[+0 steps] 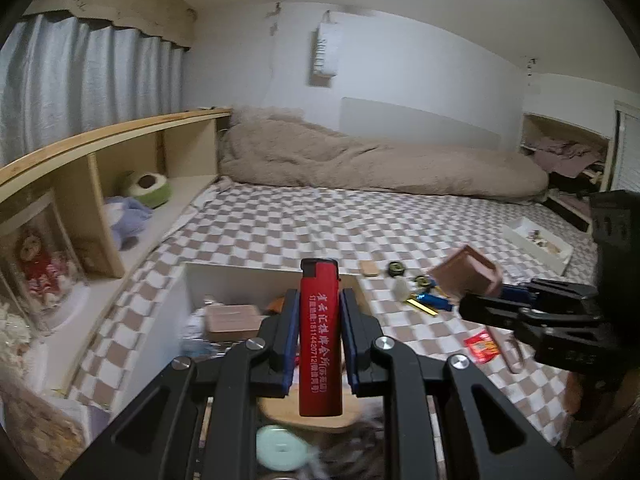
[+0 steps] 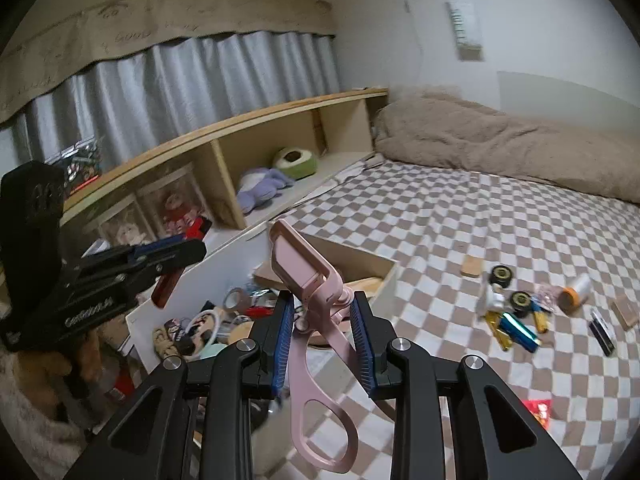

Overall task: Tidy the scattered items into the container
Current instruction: 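Carry the red lighter with the left tool while the right tool carries the pink scissors to the white box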

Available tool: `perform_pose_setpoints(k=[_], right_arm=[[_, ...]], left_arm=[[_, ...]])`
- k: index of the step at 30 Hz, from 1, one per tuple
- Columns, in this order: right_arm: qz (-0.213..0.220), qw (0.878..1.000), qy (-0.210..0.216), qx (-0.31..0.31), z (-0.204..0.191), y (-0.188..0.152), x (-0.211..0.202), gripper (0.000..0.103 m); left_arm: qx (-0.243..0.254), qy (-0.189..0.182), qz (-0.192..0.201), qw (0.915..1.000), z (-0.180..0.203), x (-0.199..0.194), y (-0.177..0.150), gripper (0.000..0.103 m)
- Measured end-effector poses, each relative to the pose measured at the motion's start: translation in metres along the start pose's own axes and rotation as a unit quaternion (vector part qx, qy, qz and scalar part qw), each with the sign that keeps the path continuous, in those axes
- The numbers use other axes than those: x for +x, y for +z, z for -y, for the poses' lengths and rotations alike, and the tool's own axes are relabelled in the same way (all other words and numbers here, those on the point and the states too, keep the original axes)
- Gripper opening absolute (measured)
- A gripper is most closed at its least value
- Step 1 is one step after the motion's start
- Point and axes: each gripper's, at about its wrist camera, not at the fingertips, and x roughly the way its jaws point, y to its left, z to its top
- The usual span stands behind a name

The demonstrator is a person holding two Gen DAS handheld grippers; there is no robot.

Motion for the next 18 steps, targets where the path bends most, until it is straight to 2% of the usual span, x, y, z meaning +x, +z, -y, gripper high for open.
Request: perform_pose_setpoints(k=[5,9,18], right_arm=[[-0.016,0.999,0.025,-0.016,-0.020,0.010,0.020,0.030],[-0.029,0.999,0.031,-0.031,-0.031,0.014,0.033,0.030],[-0.064,0.995,0.036,-0.065,-0.046,0.017,0.058,0.030]], left_arm=[[0.005,0.036,-0.023,0.9991,-0.035,0.013,-0.002,0.020],[0.002,0.046,-0.051,0.9976,-0.057,0.029,-0.007,0.020],[0.043,0.085,-0.119,0.9884,-0.079,0.071,-0.027,0.020]])
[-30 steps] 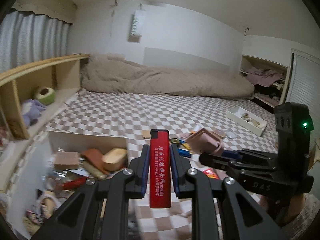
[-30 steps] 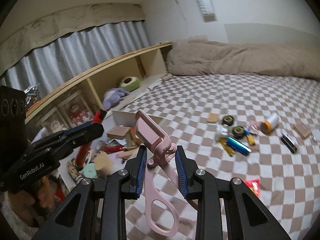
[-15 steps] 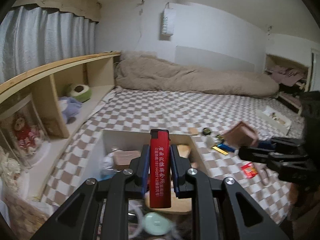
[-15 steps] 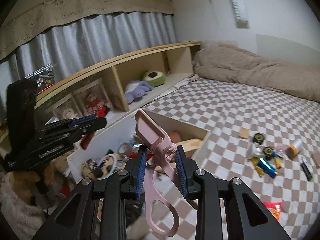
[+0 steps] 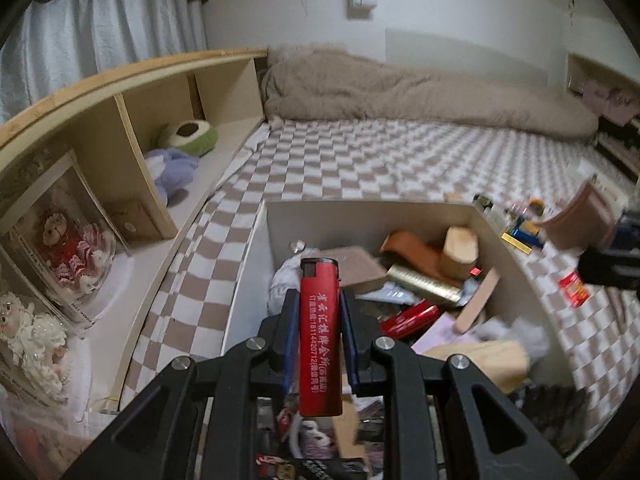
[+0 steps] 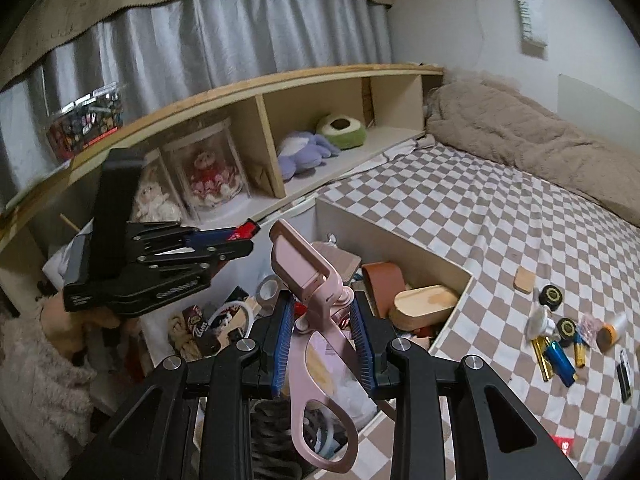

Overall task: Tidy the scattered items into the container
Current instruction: 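Carry the red lighter with the left tool while the right tool carries the pink scissors to the white box, then lower both items into the white box and open both tools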

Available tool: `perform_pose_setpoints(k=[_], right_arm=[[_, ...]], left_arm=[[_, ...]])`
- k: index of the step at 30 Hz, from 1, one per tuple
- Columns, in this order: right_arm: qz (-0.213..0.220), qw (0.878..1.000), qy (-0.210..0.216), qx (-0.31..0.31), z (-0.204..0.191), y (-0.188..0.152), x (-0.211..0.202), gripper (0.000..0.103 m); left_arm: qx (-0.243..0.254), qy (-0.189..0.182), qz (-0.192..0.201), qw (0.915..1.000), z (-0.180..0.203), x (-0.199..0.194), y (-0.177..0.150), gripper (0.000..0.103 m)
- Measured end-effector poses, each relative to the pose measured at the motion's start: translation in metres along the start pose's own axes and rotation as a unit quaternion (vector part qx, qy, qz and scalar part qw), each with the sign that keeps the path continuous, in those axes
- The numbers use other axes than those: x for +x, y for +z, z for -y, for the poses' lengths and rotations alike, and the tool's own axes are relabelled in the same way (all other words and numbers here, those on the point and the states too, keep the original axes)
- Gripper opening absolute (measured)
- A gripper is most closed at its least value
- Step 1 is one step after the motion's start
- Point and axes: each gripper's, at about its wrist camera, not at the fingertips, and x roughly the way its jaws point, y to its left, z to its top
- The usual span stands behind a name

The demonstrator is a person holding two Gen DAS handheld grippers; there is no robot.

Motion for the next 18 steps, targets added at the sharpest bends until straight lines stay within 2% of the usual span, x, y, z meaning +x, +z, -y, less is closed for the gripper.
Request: perform_pose_setpoints(k=[4,7,10,18], right_arm=[[-0.017,1.000,0.004,-0.012,-0.003,0.003,0.014,0.030],[-0.028,0.999,0.004,-0.024,-0.005,0.005,0.025,0.030],[-0.036,0.999,0.005,-0.032,-0.007,0.006,0.034,0.030],[-0.040,0.998,-0.001,-0.053,-0.013,0.018,0.050,0.030]], left_arm=[[0.009,0.011,-0.012,0.9998,-0.003,0.010,-0.004,0.020],[0.014,0.008,-0.009,0.9998,-0.002,0.008,-0.004,0.020],[0.027,0.020,-0.007,0.9994,-0.001,0.007,-0.005,0.020],[0.011,0.007,-0.007,0.9999,-0.011,0.004,-0.007,0.020]])
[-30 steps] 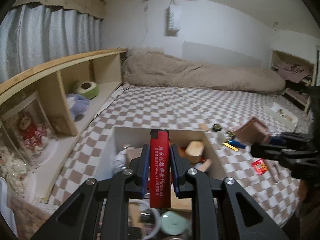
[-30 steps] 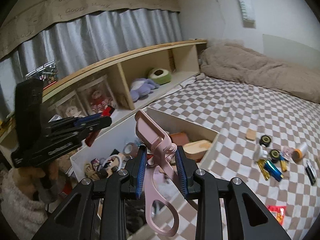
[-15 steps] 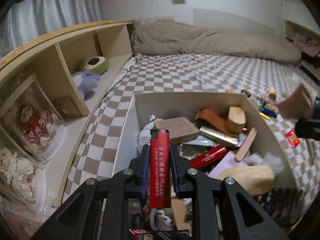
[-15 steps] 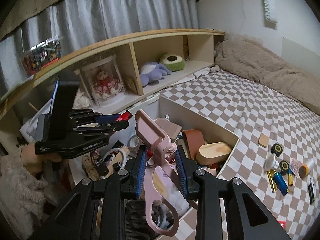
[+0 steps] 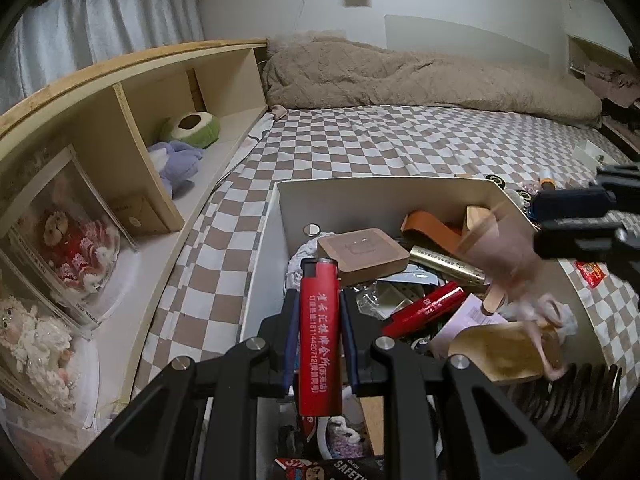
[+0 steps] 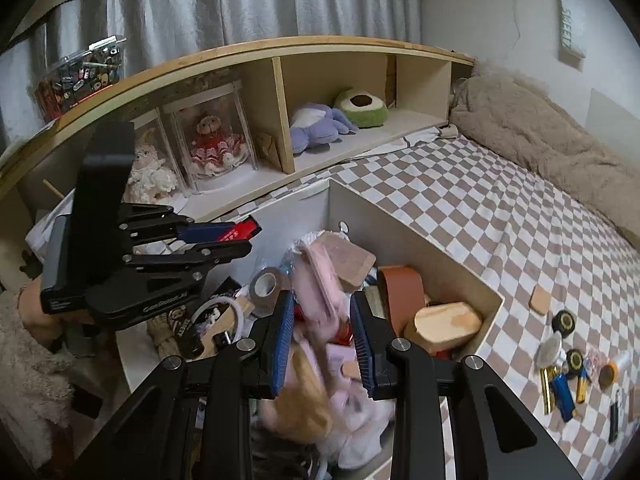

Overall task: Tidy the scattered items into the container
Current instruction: 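Lower both items into the white box and open both tools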

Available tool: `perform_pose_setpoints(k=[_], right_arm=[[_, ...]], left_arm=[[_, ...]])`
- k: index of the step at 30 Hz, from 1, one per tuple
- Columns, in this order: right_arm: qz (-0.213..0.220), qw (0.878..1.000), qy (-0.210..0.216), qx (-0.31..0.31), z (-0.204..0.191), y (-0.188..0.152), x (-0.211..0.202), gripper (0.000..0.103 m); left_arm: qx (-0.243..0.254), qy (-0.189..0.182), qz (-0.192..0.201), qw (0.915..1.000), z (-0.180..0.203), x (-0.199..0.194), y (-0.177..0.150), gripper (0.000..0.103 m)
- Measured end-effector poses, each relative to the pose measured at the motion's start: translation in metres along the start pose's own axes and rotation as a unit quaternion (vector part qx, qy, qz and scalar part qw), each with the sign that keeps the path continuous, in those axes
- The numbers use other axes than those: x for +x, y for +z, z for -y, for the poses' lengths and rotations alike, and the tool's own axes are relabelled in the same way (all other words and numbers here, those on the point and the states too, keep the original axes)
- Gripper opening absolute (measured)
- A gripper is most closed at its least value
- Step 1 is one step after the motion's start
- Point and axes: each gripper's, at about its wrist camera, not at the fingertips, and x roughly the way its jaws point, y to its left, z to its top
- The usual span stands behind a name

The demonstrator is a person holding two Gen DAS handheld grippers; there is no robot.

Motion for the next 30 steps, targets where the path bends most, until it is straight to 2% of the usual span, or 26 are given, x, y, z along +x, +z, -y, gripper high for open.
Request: perform_pose_setpoints(k=[9,21,23,24,25,30], right_arm=[[0.004,1.000,-0.009,-0.002,0.005,0.014,0.003,0.030],[-0.011,1.000,0.008,0.008,0.001,-0.004,0.007,0.030],[-0.013,1.000,0.013,0.012,0.000,-0.006,0.007,0.030],[-0.014,1.000,0.015,0.013,0.000,-0.007,0.007,0.030],[-0.014,1.000,0.018,0.015,0.000,-0.008,0.007,0.030],[-0.010,1.000,0.024,0.017,0.000,-0.012,0.003,0.030]], left_arm=[[-0.004,-0.012,-0.002,0.9999,-0.002,0.000,-0.003,0.020],[-0.008,-0.012,-0.017,0.9998,-0.001,-0.002,-0.010,0.021],[-0.010,-0.010,-0.016,0.9998,-0.002,-0.004,-0.010,0.037],[-0.012,-0.010,-0.015,0.9998,-0.002,-0.005,-0.010,0.056],[-0.013,-0.011,-0.013,0.9998,-0.002,-0.007,-0.010,0.061],[-0.010,-0.014,-0.007,0.9998,0.001,-0.015,-0.009,0.061]])
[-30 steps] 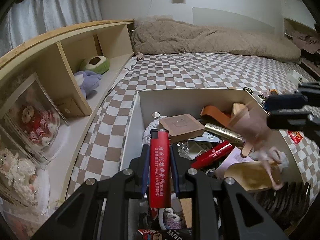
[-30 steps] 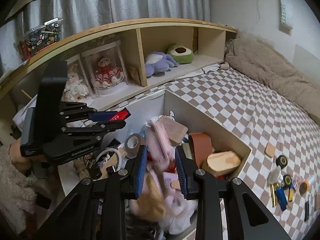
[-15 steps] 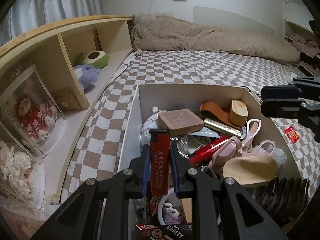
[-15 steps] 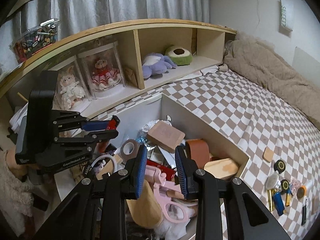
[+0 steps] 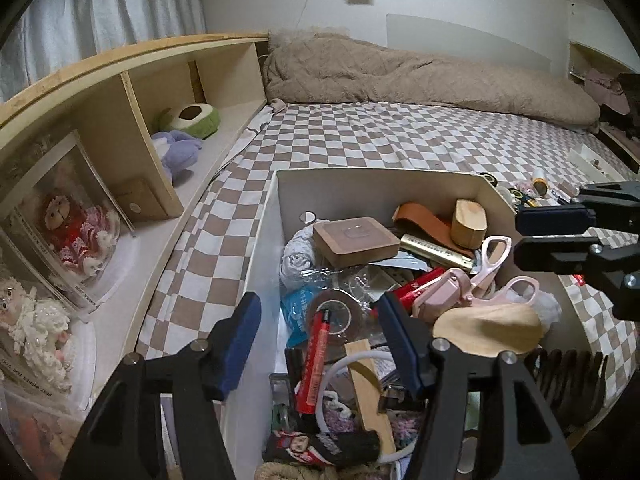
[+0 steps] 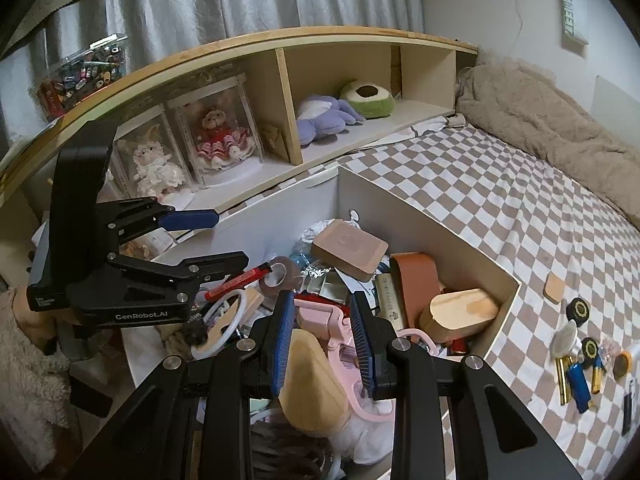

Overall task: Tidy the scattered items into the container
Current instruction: 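Lower both items into the white box and open both tools, then withdraw both tools from the box toward the red coupon packet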

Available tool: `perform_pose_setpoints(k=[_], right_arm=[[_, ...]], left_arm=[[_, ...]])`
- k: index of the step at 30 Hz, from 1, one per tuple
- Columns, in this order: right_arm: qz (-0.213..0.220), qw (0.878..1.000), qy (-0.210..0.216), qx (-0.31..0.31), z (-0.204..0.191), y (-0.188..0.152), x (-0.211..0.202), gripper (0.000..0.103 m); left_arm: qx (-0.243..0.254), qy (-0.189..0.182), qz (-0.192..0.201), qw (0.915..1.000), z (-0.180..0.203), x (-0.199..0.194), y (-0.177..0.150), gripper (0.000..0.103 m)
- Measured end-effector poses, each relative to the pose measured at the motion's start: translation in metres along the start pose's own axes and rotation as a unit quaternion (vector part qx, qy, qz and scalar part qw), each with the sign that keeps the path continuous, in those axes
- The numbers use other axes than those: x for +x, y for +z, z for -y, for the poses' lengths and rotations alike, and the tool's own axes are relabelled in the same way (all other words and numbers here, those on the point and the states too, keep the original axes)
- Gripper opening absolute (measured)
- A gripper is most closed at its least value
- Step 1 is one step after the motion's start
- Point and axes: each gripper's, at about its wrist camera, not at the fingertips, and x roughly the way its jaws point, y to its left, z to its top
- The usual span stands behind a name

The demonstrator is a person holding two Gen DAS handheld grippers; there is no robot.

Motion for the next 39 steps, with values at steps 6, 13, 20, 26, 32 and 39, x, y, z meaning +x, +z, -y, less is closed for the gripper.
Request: perform_pose_setpoints(k=[6,13,20,26,32,39], right_arm=[[0.006,1.000,0.006,0.002,-0.003,-0.003,-0.007,0.030],[0.010,1.000,0.010,0.004,-0.003,-0.009,-0.015,0.030],[0.008,1.000,0.002,0.011,0.002,-0.015,-0.021,0.030],[-0.004,1.000,0.004,0.020,0.009,-0.019,-0.019,0.031],[0.009,0.998,-0.057,0.008,0.008,-0.025,-0.026,0.093],[0.009,0.997,-0.082,0.006,0.016,-0.026,-0.032,0.103]], left_arm=[[0.003,-0.009,0.002,0.9999,0.008,-0.011,0.000,0.061],[0.001,-0.017,0.003,0.9998,0.018,-0.019,-0.003,0.064],[0.000,-0.014,0.013,0.9998,0.025,-0.028,-0.005,0.098],[0.006,-0.007,0.009,0.9999,0.033,-0.029,-0.005,0.103],[-0.004,-0.007,0.009,0.9999,0.036,-0.027,-0.005,0.103],[-0.020,-0.006,0.008,0.9997,0.039,-0.029,-0.003,0.103]])
